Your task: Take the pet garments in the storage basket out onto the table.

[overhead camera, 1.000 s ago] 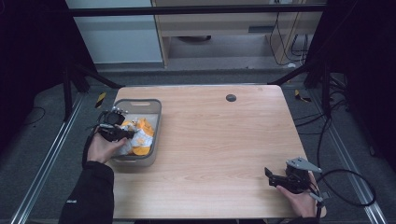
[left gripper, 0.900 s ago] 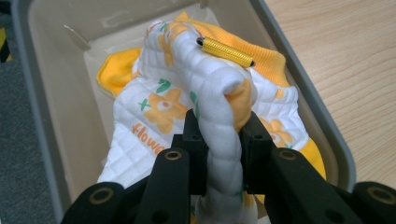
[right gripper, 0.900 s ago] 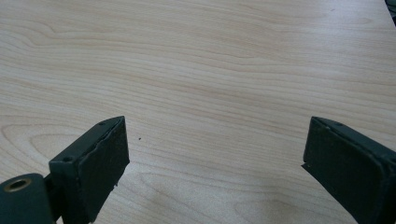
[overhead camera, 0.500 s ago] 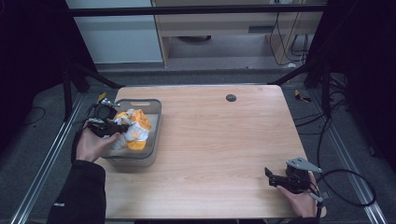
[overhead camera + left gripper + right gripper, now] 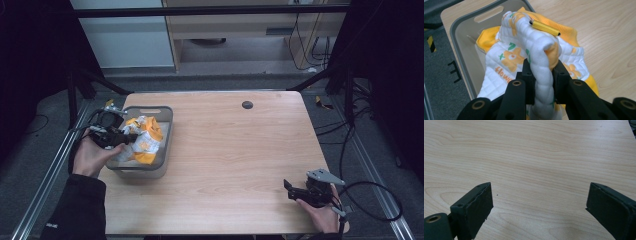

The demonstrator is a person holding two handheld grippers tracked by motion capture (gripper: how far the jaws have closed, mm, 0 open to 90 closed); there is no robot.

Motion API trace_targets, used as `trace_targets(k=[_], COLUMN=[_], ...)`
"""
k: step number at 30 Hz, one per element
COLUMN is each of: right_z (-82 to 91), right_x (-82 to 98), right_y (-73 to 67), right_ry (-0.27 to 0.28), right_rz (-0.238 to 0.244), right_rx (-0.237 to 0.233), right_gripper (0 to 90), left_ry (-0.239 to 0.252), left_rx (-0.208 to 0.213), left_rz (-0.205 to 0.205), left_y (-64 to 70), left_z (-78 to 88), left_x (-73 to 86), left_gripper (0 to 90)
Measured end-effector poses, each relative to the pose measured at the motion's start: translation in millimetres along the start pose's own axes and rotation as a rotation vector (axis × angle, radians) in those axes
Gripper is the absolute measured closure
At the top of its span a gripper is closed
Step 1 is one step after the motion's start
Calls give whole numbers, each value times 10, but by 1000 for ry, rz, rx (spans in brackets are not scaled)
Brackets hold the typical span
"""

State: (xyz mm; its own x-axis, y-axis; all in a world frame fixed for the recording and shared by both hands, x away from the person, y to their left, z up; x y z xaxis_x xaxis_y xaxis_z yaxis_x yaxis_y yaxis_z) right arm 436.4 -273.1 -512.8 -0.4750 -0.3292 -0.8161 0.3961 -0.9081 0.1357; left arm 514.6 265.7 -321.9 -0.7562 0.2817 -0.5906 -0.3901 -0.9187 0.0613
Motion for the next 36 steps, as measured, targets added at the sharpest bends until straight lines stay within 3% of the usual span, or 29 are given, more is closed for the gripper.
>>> trace_targets(k=[14,36], right_z=[24,25], right_x=[-7,-9], right_y=[-5,-8], right_ry=[3,4], right_rz=[-7,-8], right_rx=[-4,-4], right_gripper=[69,68], left_ry=[5,-8], left_rx=[62,135], left_rz=[-104,-232], left_y=[344,898], left_z=[171,85], left_x=[-44,-103], left_gripper=[756,756])
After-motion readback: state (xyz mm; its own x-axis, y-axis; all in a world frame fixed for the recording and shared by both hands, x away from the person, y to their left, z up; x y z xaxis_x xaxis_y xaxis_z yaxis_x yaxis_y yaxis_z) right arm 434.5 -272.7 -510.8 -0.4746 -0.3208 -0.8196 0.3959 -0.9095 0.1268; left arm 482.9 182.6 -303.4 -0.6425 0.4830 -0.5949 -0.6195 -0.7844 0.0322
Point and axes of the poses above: each handheld gripper's, and its own axes: z roughly backward along the jaws, x roughly out of its underside, y roughly to its right, the point moved 3 cm from there along -z, roughly forward along the jaws, and after that the axes turned 12 degrees about z, right-handed, at the moved point
